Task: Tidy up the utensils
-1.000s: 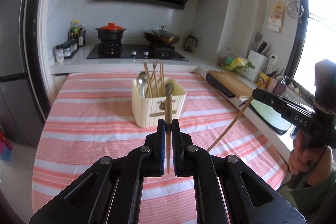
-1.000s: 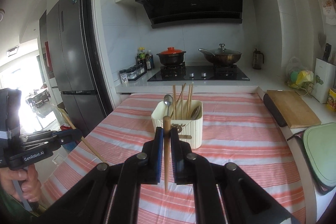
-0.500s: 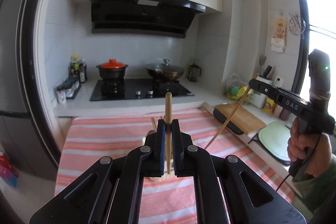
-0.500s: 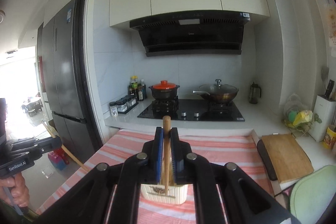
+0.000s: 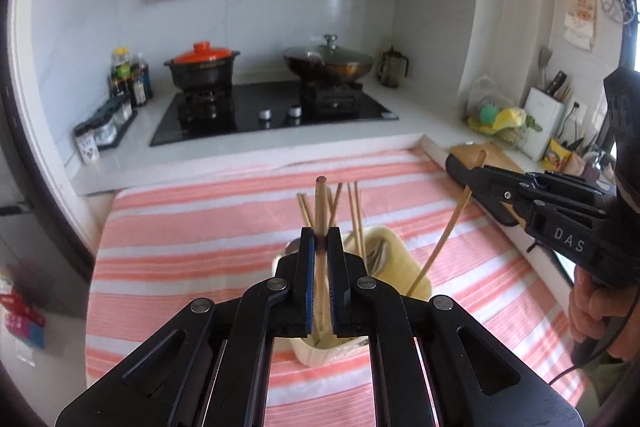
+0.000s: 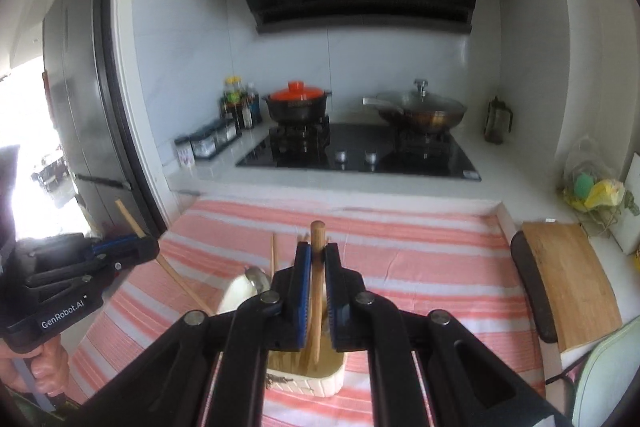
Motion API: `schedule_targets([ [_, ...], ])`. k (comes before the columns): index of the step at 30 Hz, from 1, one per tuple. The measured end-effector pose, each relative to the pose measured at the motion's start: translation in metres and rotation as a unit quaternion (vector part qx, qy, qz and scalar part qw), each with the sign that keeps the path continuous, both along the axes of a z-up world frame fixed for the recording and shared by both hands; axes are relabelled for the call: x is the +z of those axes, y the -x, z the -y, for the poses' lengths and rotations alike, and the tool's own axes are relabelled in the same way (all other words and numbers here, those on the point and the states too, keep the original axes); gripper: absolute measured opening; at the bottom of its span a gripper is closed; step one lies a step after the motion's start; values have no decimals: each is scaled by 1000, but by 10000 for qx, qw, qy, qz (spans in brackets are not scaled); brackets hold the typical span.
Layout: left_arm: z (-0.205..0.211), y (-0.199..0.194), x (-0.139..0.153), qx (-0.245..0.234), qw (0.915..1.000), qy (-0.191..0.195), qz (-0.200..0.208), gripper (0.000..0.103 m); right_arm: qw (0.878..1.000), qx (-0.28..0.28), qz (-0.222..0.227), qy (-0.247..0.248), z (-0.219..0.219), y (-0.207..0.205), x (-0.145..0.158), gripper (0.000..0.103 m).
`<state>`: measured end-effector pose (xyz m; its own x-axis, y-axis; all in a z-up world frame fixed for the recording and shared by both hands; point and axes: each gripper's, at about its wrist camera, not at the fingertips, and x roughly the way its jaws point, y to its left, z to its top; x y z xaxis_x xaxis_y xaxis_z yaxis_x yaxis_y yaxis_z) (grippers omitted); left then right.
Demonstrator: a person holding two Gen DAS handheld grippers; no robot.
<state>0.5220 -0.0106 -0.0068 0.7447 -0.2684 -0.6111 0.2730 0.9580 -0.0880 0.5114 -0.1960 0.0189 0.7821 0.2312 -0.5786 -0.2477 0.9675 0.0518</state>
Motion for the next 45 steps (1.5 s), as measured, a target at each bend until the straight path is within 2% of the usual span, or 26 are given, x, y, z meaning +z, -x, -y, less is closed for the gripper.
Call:
schedule_targets([
  [3, 8, -29, -30, -6, 9991, -108, -420, 5, 9976, 1, -688, 16, 1, -38, -38, 7],
  [5, 12, -40, -44, 37, 9984, -158, -533, 6, 9956, -23, -935, -97, 3, -53, -57, 8],
  [7, 12, -43, -50, 58, 9983, -143, -559, 12, 9936, -17, -1117, -191, 4, -65, -69, 9],
  [8, 12, -39, -50, 65, 9984, -110, -554, 29, 9930, -47, -1158, -221, 5, -68, -72, 12],
  [9, 10, -34, -48, 76, 9987, -75, -504, 49, 9929, -87, -1156, -249, 7, -68, -73, 29],
  [10, 8, -26, -44, 90, 9991, -59, -398, 58, 9935, -147, -1101, -252, 9, -66, -70, 51],
  [11, 6, -15, -40, 111, 9996, -72, -239, 68, 9948, -217, -958, -273, 13, -60, -66, 56],
  [13, 1, 10, -29, 164, 9997, -180, 86, 76, 9971, -340, -647, -218, 20, -43, -51, 57],
  [15, -5, 44, -18, 344, 9980, -319, 422, 95, 9984, -369, -395, -183, 26, -17, -36, 57],
  [16, -7, 63, -14, 468, 9962, -366, 630, 100, 9988, -378, -235, -196, 28, -2, -28, 58],
  [17, -9, 85, -10, 593, 9937, -401, 861, 103, 9990, -377, -50, -215, 30, 16, -20, 61],
  [19, -8, 127, -8, 859, 9876, -556, 1188, 103, 9984, -377, 345, -226, 31, 56, -6, 74],
  [21, -4, 162, -10, 1033, 9832, -732, 1315, 103, 9968, -367, 680, -212, 30, 100, 3, 83],
  [22, -3, 179, -12, 1127, 9814, -782, 1341, 103, 9958, -353, 820, -214, 29, 121, 6, 84],
  [24, -1, 212, -17, 1298, 9794, -782, 1333, 103, 9940, -308, 1027, -221, 26, 162, 6, 84],
  [27, -9, 255, -26, 1347, 9829, -414, 1186, 103, 9935, -434, 1044, -157, 21, 212, -7, 88],
  [30, -17, 282, -37, 1544, 9833, -220, 943, 103, 9943, -566, 897, -120, 21, 252, -33, 103],
  [32, -21, 291, -43, 1722, 9823, -283, 674, 103, 9954, -593, 729, -200, 23, 270, -48, 103],
  [36, -23, 303, -50, 1630, 9853, -89, 505, 103, 9951, -651, 649, -359, 27, 296, -58, 103],
  [41, -13, 317, -43, 1565, 9852, -284, 634, 103, 9954, -628, 654, -314, 24, 306, -49, 103],
  [45, -11, 323, -38, 1514, 9858, -280, 667, 103, 9955, -607, 673, -292, 20, 310, -43, 103],
])
